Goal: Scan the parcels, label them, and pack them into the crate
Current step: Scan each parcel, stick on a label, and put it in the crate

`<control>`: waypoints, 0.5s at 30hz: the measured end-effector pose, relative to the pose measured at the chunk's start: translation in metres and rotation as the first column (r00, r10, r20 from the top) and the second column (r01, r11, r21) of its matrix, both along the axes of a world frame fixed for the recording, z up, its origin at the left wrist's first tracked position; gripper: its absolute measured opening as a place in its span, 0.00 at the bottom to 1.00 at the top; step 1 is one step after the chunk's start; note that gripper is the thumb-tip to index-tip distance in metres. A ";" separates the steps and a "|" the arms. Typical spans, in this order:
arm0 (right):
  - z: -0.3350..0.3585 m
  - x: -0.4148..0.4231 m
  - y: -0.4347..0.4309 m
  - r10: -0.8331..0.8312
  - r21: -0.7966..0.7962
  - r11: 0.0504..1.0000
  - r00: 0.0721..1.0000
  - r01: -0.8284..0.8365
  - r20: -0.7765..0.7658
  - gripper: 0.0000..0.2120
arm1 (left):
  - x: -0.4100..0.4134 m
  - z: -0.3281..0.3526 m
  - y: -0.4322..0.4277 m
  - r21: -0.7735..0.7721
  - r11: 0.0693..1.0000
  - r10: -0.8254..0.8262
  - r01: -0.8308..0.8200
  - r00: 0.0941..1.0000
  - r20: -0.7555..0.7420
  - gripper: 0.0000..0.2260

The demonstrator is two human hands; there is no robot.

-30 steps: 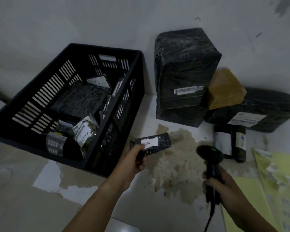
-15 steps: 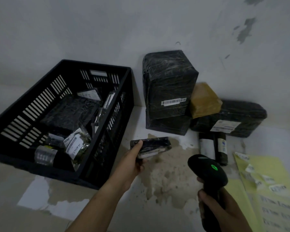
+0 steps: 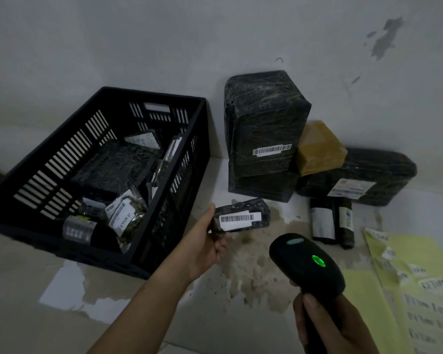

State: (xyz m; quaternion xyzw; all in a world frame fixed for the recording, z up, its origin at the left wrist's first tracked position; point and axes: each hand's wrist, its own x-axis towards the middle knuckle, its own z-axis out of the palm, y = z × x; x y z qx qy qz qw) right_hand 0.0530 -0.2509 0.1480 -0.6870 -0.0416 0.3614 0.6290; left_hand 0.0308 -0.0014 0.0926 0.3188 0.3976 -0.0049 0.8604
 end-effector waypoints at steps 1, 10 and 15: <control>0.003 -0.005 0.002 -0.036 0.015 0.999 0.999 0.036 -0.007 0.25 | 0.001 -0.001 0.000 0.014 1.000 -0.003 0.003 1.000 0.004 0.23; 0.019 -0.017 0.013 -0.010 -0.014 1.000 0.995 0.011 0.103 0.23 | 0.004 -0.017 -0.005 -0.062 0.993 0.096 -0.096 0.995 0.004 0.23; 0.018 -0.017 0.014 -0.026 -0.038 0.999 0.987 0.032 0.161 0.25 | 0.008 -0.024 -0.009 -0.060 0.992 0.111 -0.111 0.994 -0.003 0.26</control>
